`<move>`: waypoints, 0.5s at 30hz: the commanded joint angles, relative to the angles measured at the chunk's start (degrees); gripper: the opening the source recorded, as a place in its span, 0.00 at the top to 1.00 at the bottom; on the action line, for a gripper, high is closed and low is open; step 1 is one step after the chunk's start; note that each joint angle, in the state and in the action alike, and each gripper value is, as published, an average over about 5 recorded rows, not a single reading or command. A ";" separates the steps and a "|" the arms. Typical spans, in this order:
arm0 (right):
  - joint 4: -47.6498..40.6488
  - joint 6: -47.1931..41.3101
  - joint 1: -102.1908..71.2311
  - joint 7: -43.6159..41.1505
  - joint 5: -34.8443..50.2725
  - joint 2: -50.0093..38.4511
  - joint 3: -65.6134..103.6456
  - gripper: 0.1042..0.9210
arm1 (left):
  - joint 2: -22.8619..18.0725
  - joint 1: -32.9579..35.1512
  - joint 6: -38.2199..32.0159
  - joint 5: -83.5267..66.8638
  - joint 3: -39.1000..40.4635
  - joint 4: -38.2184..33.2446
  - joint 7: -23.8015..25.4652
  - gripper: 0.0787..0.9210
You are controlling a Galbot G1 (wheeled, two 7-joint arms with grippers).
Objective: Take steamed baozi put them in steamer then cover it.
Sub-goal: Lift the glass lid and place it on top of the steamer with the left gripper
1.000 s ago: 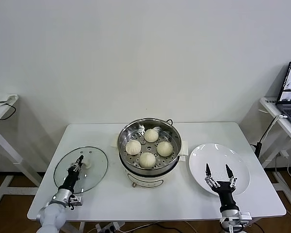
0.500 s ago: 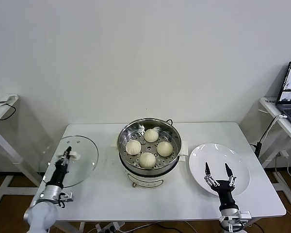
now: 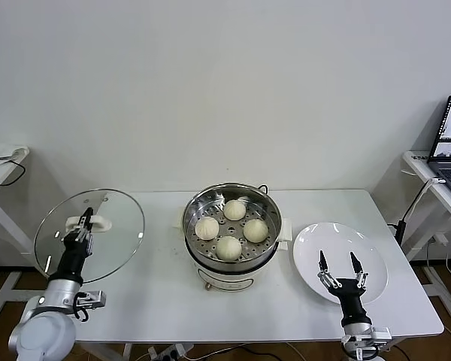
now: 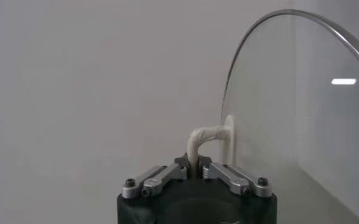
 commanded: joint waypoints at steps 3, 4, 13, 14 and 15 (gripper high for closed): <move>0.11 0.21 -0.26 0.01 -0.38 0.55 0.54 0.12 | 8.73 -4.00 21.07 -1.06 22.54 -11.64 9.58 0.87; 0.10 0.26 -0.31 0.01 -0.49 0.70 0.61 0.12 | 8.97 -5.37 21.63 -0.33 24.31 -11.12 9.87 0.87; -0.45 1.06 -0.86 0.11 -1.99 2.07 0.99 0.12 | 7.53 -17.06 26.12 3.57 36.84 -5.95 11.84 0.87; -0.56 1.12 -0.89 0.12 -2.12 2.15 1.01 0.12 | 7.22 -17.95 26.50 3.96 37.71 -5.42 12.04 0.87; -0.66 1.14 -0.91 0.14 -2.26 2.22 1.03 0.12 | 6.89 -18.76 26.97 4.41 38.48 -4.94 12.25 0.87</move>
